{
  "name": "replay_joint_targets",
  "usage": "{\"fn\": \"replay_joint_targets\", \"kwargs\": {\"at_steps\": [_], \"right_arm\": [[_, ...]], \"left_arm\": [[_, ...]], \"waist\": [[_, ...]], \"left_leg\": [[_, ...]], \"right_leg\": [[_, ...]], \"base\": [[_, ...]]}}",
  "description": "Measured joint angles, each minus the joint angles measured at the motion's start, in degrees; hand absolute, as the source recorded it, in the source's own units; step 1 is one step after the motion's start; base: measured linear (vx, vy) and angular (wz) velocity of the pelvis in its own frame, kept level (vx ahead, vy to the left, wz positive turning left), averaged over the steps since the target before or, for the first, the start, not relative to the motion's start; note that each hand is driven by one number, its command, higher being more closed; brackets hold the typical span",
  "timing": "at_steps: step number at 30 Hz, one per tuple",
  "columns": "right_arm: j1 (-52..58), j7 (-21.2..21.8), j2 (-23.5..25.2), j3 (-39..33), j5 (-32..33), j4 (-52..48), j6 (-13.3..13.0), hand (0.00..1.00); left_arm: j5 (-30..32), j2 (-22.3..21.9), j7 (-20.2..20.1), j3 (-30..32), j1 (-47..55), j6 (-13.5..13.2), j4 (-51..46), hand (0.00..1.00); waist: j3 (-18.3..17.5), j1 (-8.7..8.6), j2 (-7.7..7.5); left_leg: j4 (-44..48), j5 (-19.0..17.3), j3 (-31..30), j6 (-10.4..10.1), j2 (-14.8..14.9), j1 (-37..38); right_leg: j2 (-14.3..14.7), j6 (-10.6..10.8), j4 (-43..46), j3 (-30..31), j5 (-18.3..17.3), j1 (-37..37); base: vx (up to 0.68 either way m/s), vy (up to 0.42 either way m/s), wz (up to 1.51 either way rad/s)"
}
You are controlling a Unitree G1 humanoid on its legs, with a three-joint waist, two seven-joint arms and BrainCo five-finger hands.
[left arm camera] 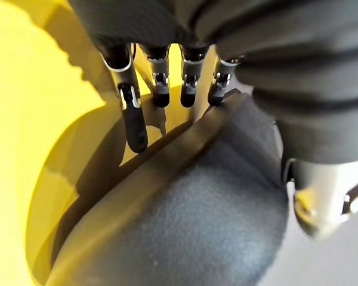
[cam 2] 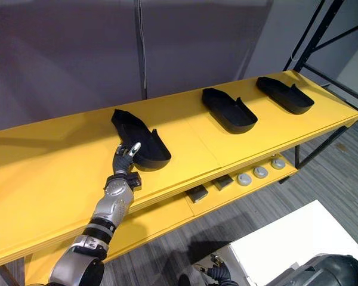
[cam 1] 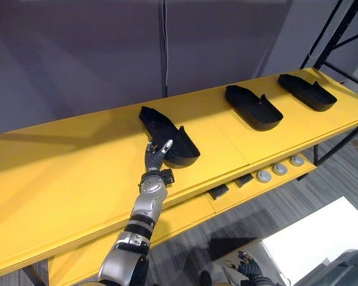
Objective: Walk over and take plastic housings, then place them on the shelf
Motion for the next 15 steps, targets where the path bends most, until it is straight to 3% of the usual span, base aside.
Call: {"fn": "replay_joint_targets", "kwargs": {"at_steps": [7,15], "right_arm": [[0.15,0.00,-0.01,-0.04,0.00,-0.02,0.00,0.00],[0.74,0.00,0.05,-0.16,0.02,-0.23,-0.09,0.00]], "left_arm": [[0.78,-0.12,0.41,0.27,7.13,-0.07,-9.55,0.00],[11.23,-0.57,1.25,0.11,11.90,-0.32,-19.64,0.00]], "waist": [[0.18,0.38,0.30],[0.17,1.89,0.34]], "left_leg": [[-0.01,0.01,-0.17,0.00,0.34,0.50],[-0.13,0.02,-0.37,0.02,0.33,0.67]], "right_leg": [[0.06,0.01,0.02,-0.43,-0.02,0.68],[0.05,0.10,0.05,-0.61,-0.09,0.93]], "base": [[0.00,0.006,0.02],[0.00,0.000,0.00]]}}
